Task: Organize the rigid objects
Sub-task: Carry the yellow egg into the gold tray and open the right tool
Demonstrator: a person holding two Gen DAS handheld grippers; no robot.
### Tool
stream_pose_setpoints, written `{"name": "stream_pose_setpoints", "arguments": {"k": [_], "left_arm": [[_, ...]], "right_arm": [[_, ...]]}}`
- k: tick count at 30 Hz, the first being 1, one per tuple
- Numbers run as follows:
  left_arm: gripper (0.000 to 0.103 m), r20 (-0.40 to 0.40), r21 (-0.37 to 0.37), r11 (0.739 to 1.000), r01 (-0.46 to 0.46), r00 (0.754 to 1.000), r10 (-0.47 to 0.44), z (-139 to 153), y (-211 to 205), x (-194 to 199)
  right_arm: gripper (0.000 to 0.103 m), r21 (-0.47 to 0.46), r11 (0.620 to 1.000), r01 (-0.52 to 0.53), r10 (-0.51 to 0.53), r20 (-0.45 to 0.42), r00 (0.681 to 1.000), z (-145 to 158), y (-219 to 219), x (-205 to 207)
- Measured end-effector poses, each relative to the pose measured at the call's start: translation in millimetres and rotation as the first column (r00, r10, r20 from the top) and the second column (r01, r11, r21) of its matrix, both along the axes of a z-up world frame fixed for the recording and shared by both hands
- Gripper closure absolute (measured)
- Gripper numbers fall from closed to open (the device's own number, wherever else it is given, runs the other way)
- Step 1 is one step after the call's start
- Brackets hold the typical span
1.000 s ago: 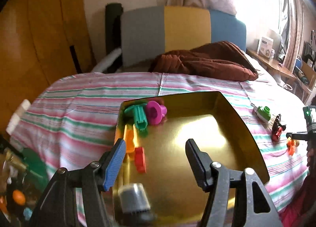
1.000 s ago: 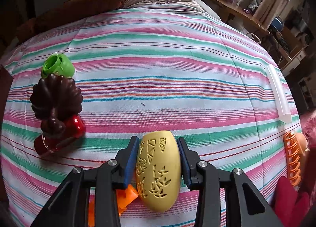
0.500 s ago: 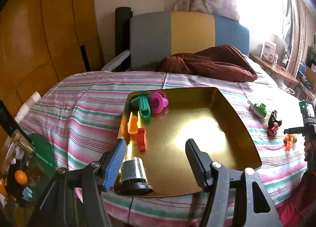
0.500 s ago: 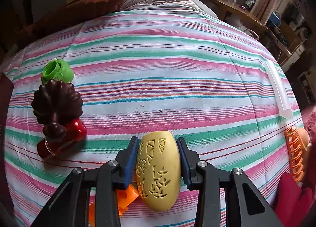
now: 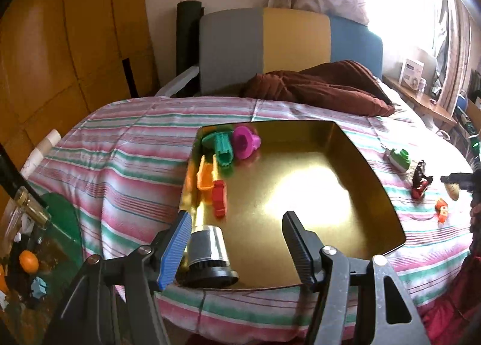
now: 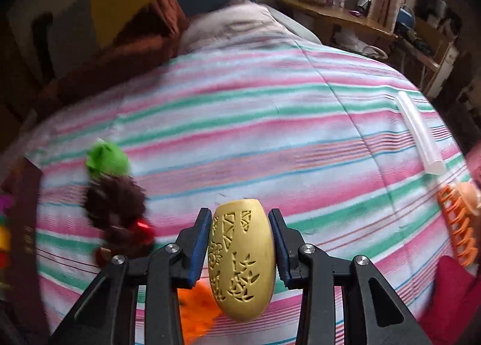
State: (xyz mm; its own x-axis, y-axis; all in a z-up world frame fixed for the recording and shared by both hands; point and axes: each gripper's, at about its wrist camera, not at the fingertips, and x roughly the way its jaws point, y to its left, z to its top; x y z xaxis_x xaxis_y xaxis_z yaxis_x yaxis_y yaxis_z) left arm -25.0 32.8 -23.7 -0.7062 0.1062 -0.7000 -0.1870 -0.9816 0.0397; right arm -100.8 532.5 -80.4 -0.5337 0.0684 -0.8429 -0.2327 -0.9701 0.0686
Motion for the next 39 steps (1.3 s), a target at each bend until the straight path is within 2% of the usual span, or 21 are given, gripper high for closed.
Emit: {"name": "stream_pose_setpoints", "arguments": {"k": [5, 8, 11, 13, 15, 18, 22, 27, 29, 31, 33, 39], "left_arm": [[0.040, 0.011, 0.011, 0.999, -0.046, 0.999, 0.046, -5.6, -20.9, -2.0], [0.040, 0.035, 0.034, 0.996, -0.085, 0.996, 0.084, -11.1, -37.3, -4.4], [0.040, 0.042, 0.042, 0.992, -0.118, 0.992, 0.117, -14.0, -51.7, -3.6], [0.040, 0.046, 0.046, 0.990, -0.135, 0.990, 0.133, -15.7, -59.3, -3.5], [0.040, 0.053, 0.060, 0.987, -0.148, 0.988, 0.145, -17.1, -67.4, -2.3], [0.040, 0.063, 0.077, 0.981, -0.175, 0.983, 0.171, -18.8, -79.4, -2.2], [0.040, 0.068, 0.089, 0.977, -0.193, 0.980, 0.187, -21.4, -90.8, -4.4], [0.040, 0.088, 0.110, 0.973, -0.201, 0.977, 0.192, -27.2, -98.4, -8.8], [0.040, 0.094, 0.113, 0.973, -0.200, 0.977, 0.189, -29.3, -99.2, -10.3], [0.040, 0.102, 0.123, 0.973, -0.198, 0.977, 0.186, -31.2, -99.8, -11.3], [0.040, 0.104, 0.125, 0.973, -0.193, 0.978, 0.181, -32.0, -99.2, -11.4], [0.040, 0.096, 0.119, 0.977, -0.180, 0.981, 0.169, -32.0, -94.6, -9.7]], "right_arm": [[0.064, -0.083, 0.991, -0.100, 0.094, -0.077, 0.993, 37.3, -36.5, 3.4], [0.064, -0.129, 0.961, -0.243, 0.227, -0.131, 0.965, 63.9, -88.8, 2.7], [0.064, -0.170, 0.897, -0.409, 0.386, -0.154, 0.910, 79.2, -161.2, 1.3], [0.064, -0.191, 0.838, -0.511, 0.490, -0.145, 0.859, 79.4, -218.7, -2.0], [0.064, -0.226, 0.788, -0.573, 0.563, -0.112, 0.819, 69.8, -272.5, -7.3], [0.064, -0.253, 0.752, -0.609, 0.619, -0.046, 0.784, 46.1, -337.4, -18.8], [0.064, -0.310, 0.754, -0.579, 0.620, 0.048, 0.783, 9.6, -393.4, -31.7], [0.063, -0.354, 0.769, -0.532, 0.594, 0.086, 0.800, -12.4, -434.6, -51.0], [0.062, -0.386, 0.769, -0.510, 0.579, 0.081, 0.812, -16.3, -442.4, -56.3], [0.058, -0.456, 0.753, -0.475, 0.567, 0.082, 0.820, -22.8, -445.4, -63.7], [0.058, -0.454, 0.759, -0.467, 0.552, 0.067, 0.831, -22.9, -444.3, -64.0], [0.058, -0.419, 0.745, -0.518, 0.579, 0.022, 0.815, -10.5, -437.4, -51.3]]}}
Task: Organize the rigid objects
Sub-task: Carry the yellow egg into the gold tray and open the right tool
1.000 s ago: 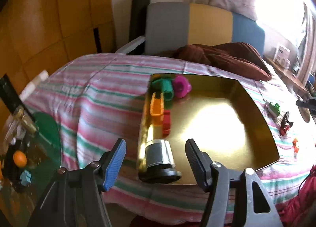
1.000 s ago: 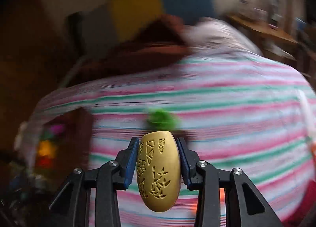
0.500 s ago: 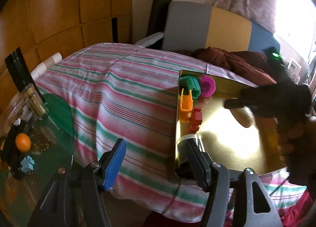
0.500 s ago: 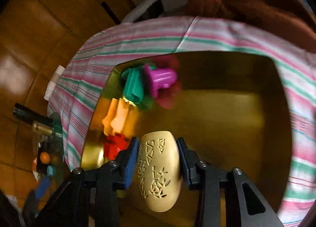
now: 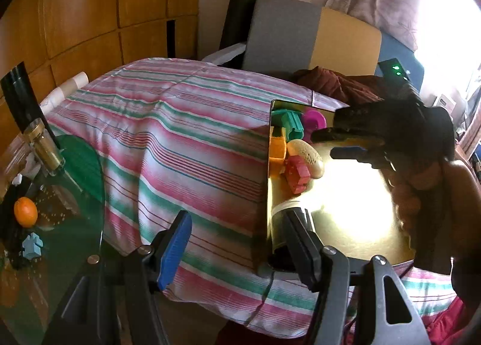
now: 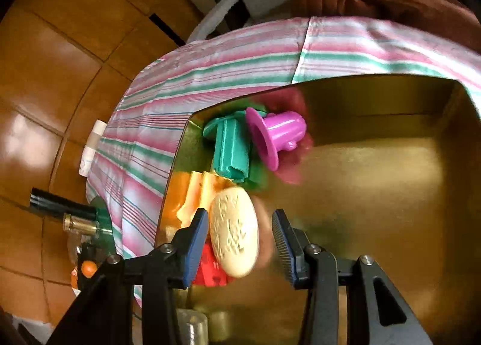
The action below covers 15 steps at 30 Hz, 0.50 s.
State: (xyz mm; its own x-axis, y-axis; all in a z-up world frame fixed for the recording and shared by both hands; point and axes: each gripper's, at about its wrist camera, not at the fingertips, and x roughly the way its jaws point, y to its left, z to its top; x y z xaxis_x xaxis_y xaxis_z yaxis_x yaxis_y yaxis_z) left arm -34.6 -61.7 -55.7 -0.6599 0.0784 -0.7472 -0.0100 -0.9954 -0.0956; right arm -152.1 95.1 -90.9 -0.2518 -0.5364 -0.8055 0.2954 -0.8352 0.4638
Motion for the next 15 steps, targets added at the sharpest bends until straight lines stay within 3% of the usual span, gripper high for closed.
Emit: {"name": "stream_pose_setpoints", "arguments": {"k": [7, 9, 11, 15], "left_arm": [[0.040, -0.031, -0.023, 0.999, 0.022, 0.999, -0.022, 11.5, 11.5, 8.4], [0.040, -0.041, -0.033, 0.999, 0.032, 0.999, -0.033, 15.8, 15.6, 11.4], [0.040, -0.056, -0.045, 0.998, 0.047, 0.997, -0.049, 21.1, 20.9, 15.0], [0.040, -0.079, -0.068, 0.994, 0.080, 0.993, -0.085, 29.7, 33.1, 20.0]], "right_arm": [[0.057, 0.044, 0.998, -0.040, 0.044, -0.090, 0.995, 15.7, 21.1, 24.3], [0.055, 0.064, 0.997, -0.048, 0.055, -0.127, 0.990, 21.7, 26.7, 32.5], [0.045, 0.080, 0.995, -0.057, 0.070, -0.166, 0.984, 28.3, 31.9, 40.9], [0.041, 0.114, 0.992, -0.062, 0.089, -0.253, 0.963, 42.7, 51.7, 59.2]]}}
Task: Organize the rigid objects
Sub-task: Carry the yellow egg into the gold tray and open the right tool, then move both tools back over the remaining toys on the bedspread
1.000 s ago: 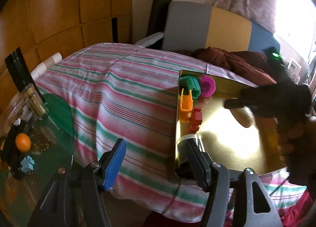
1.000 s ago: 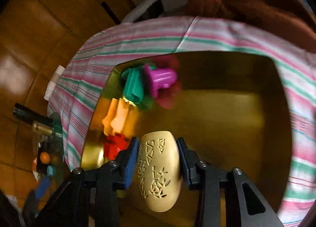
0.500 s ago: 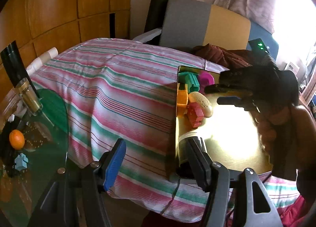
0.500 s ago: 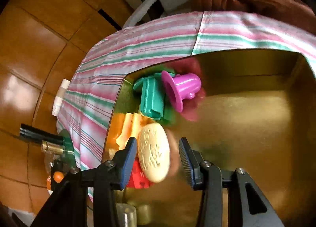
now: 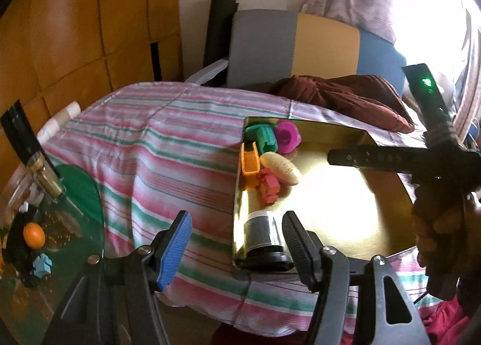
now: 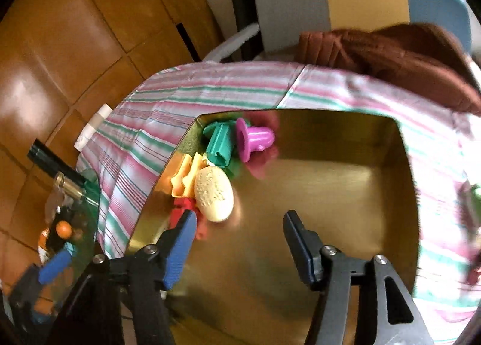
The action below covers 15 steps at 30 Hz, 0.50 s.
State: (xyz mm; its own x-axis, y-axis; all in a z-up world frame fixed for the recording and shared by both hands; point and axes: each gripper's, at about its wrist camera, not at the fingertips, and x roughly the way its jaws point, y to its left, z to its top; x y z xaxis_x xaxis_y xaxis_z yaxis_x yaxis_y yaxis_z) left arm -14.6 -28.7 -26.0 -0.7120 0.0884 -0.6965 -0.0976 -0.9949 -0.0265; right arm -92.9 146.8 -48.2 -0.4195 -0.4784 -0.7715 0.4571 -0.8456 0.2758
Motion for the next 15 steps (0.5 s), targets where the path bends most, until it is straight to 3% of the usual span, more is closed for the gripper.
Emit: {"name": "stream_pose_setpoints", "arguments": {"k": [3, 15], "left_arm": [[0.040, -0.009, -0.011, 1.000, 0.025, 1.000, -0.025, 3.7, 9.4, 1.7], [0.040, -0.007, -0.058, 0.990, 0.132, 0.991, -0.133, 7.4, 51.6, 6.9]], "right_arm": [[0.037, 0.012, 1.000, 0.009, -0.008, -0.052, 0.999, 8.4, 21.1, 12.5], [0.035, 0.029, 0.987, 0.155, -0.151, -0.124, 0.981, 23.8, 125.0, 25.4]]}}
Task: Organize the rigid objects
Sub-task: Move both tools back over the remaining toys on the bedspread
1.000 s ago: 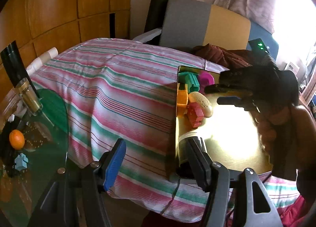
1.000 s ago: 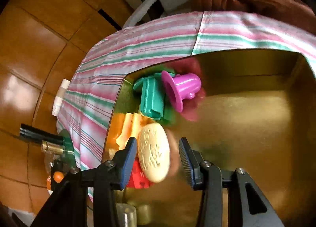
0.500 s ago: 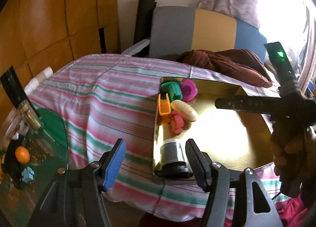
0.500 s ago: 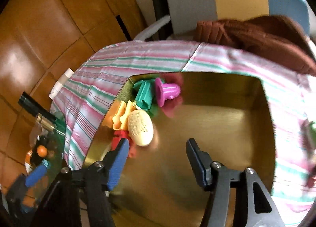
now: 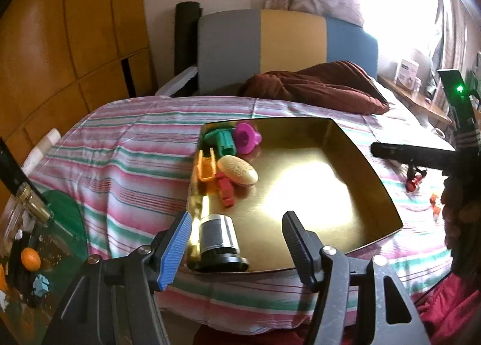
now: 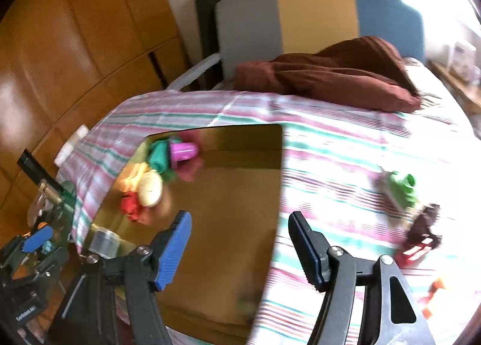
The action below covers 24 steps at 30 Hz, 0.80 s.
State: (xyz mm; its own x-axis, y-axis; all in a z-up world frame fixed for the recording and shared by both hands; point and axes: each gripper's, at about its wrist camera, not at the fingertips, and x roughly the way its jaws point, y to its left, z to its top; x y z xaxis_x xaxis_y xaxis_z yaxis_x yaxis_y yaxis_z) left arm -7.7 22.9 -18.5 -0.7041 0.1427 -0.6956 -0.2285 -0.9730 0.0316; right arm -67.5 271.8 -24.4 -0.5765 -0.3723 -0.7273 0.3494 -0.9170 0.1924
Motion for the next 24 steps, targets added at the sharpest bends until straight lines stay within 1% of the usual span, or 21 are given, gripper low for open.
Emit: {"name": "stream_pose_setpoints", "arguments": {"k": [2, 7, 11, 14, 16, 17, 19, 21, 22, 24], "left_arm": [[0.040, 0.000, -0.006, 1.000, 0.020, 1.000, -0.020, 0.5, 6.7, 0.1], [0.040, 0.000, -0.028, 0.997, 0.076, 0.997, -0.076, 0.6, 27.0, 0.0], [0.040, 0.014, -0.016, 0.993, 0.116, 0.993, -0.115, 2.6, 42.9, -3.9], [0.040, 0.033, 0.030, 0.991, 0.127, 0.991, -0.128, 5.1, 51.4, -10.5], [0.040, 0.043, 0.045, 0.988, 0.150, 0.987, -0.152, 6.4, 61.9, -14.6], [0.040, 0.044, 0.044, 0.986, 0.162, 0.985, -0.164, 7.5, 68.0, -15.9], [0.040, 0.048, 0.048, 0.979, 0.198, 0.979, -0.200, 10.2, 84.2, -18.9], [0.040, 0.055, 0.059, 0.970, 0.235, 0.970, -0.238, 12.8, 100.5, -21.8], [0.040, 0.059, 0.059, 0.964, 0.258, 0.963, -0.262, 13.7, 111.1, -23.1], [0.040, 0.074, 0.060, 0.950, 0.306, 0.948, -0.310, 14.2, 133.1, -25.3]], "right_arm": [[0.034, 0.009, 0.999, 0.031, -0.031, -0.008, 0.999, 1.8, 17.5, -0.8], [0.032, 0.041, 0.988, 0.150, -0.149, -0.033, 0.988, 7.7, 81.0, -8.5], [0.028, 0.067, 0.959, 0.274, -0.271, -0.055, 0.961, 6.5, 139.8, -16.8], [0.028, 0.097, 0.914, 0.395, -0.391, -0.061, 0.919, -5.7, 188.2, -23.6], [0.028, 0.104, 0.863, 0.494, -0.494, -0.033, 0.869, -19.7, 223.3, -25.8], [0.028, 0.095, 0.829, 0.550, -0.554, 0.010, 0.833, -25.9, 240.6, -27.2], [0.028, 0.050, 0.779, 0.625, -0.627, 0.050, 0.777, -27.0, 260.4, -28.9], [0.028, 0.020, 0.747, 0.665, -0.664, 0.069, 0.744, -25.8, 272.7, -28.9], [0.028, 0.006, 0.740, 0.673, -0.671, 0.084, 0.737, -26.0, 276.6, -28.2], [0.028, -0.015, 0.735, 0.677, -0.673, 0.103, 0.733, -25.9, 280.4, -25.4]]}}
